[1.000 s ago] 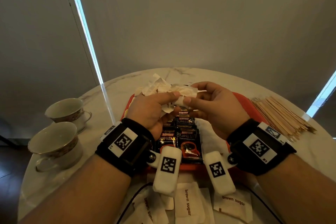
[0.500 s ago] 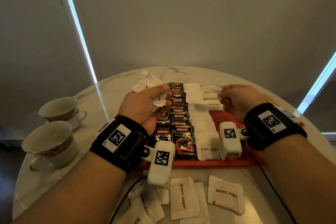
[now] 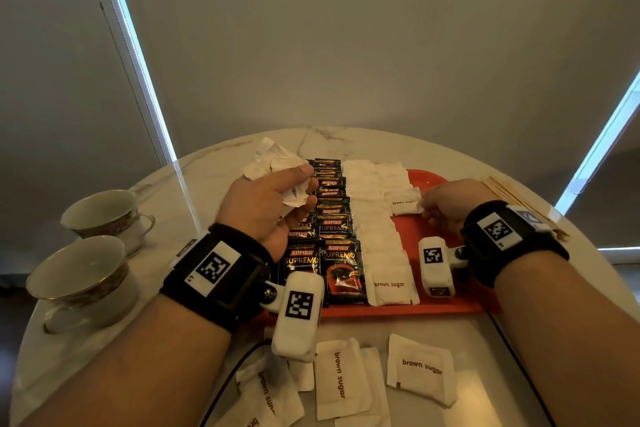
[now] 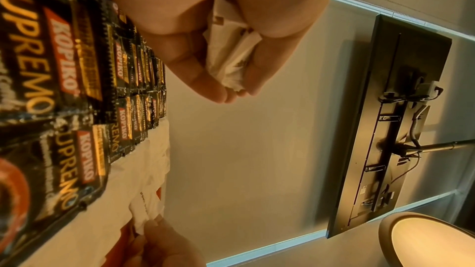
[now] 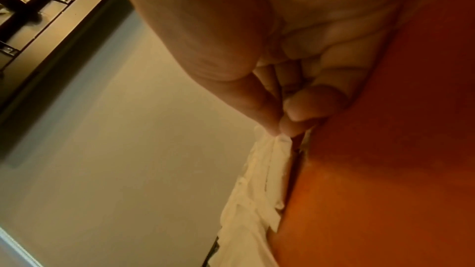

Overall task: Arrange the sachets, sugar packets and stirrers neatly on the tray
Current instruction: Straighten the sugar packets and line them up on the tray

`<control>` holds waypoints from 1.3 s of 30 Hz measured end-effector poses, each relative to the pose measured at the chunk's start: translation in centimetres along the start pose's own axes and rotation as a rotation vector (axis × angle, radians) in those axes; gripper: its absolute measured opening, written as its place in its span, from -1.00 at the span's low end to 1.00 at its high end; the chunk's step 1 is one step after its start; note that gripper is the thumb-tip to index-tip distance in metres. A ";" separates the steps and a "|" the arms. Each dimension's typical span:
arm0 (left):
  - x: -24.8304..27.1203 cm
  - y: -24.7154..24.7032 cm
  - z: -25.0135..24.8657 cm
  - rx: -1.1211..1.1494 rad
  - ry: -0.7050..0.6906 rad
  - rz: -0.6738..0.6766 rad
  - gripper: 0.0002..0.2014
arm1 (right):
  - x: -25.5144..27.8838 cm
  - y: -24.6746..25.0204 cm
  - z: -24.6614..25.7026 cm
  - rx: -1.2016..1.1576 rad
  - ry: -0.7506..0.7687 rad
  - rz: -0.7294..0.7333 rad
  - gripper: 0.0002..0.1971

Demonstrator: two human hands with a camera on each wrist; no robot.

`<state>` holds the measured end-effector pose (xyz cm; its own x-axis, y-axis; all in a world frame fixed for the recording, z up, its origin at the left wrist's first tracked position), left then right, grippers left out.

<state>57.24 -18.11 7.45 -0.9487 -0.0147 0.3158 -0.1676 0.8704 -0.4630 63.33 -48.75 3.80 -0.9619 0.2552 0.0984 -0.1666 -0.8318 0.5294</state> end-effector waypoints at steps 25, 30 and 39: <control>2.4 -3.4 2.6 -0.285 0.231 0.253 -0.71 | 6.1 -3.4 7.6 -0.522 0.361 0.257 -0.82; 2.7 -3.9 3.3 -0.470 0.239 0.328 -0.61 | 9.5 -6.1 10.7 -0.447 0.610 0.389 -0.89; 1.9 -2.8 2.3 -0.296 0.216 0.200 -0.68 | 9.0 -5.6 10.3 -0.766 0.531 0.205 -0.92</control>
<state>55.30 -21.77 7.44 -0.8716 0.2451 0.4246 0.1284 0.9500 -0.2846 57.80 -36.72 10.44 -0.9297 -0.0319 -0.3671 0.1008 -0.9802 -0.1702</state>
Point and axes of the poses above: each hand's wrist, its own x-axis away from the middle knuckle, its own y-axis out of the back of the hand, z = x × y, the point moved 8 cm from there along -x, towards the middle knuckle, and after that the axes turned 14 degrees about y, right-handed, at the moved point
